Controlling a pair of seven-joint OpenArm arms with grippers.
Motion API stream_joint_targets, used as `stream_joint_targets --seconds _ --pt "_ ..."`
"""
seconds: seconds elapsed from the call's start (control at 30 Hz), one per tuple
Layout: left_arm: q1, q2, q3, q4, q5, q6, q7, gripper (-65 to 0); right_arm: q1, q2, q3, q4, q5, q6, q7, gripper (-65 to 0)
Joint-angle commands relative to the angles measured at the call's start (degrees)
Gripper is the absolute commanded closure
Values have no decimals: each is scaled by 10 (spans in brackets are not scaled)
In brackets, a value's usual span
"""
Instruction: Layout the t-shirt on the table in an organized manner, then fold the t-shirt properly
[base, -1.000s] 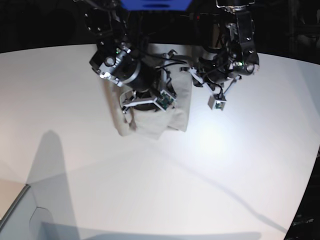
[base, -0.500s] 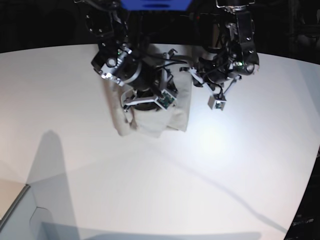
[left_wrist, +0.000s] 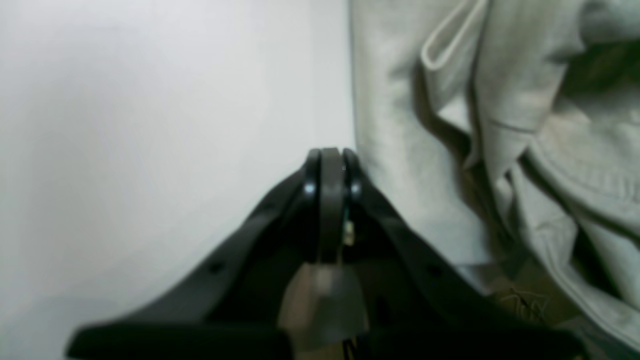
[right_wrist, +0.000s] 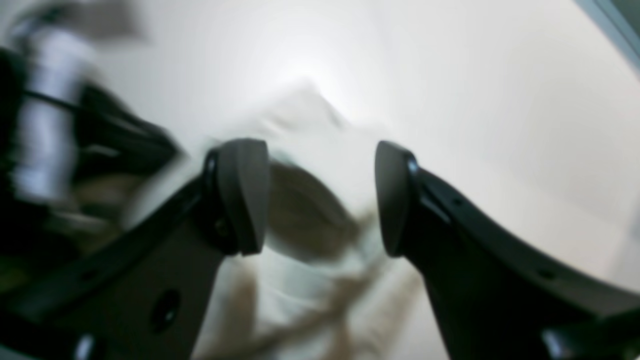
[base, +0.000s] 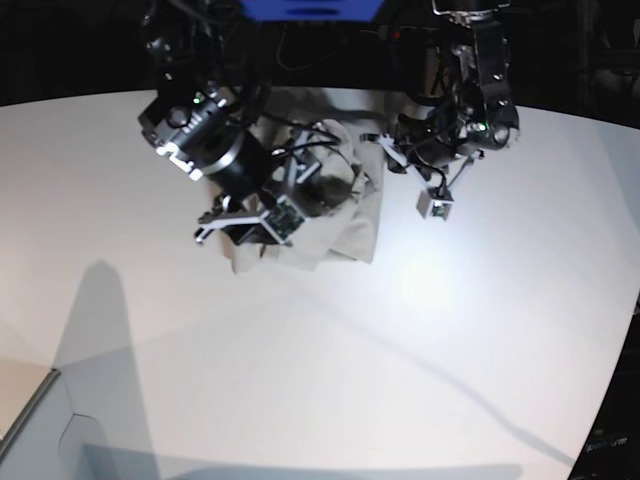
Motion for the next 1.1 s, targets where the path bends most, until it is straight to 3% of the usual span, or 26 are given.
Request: stream_joint_targets --seconds 0.0,0.2,0.53,0.77,1.07 --pt "-3 -1 1 13 -7 -5 -2 0 10 -2 15 9 7 6 14 -344" --pt "12 -12 -21 60 -8 -5 0 0 37 -4 97 1 7 6 13 -326" --pt "55 -38 -121 175 -8 -6 0 0 53 -2 102 -103 7 6 14 -2" --pt "65 -40 -202 201 -8 -7 0 0 76 -4 96 -159 7 6 14 0" --pt "65 -40 -213 199 -8 -7 0 0 86 -5 -29 -156 7 6 19 0"
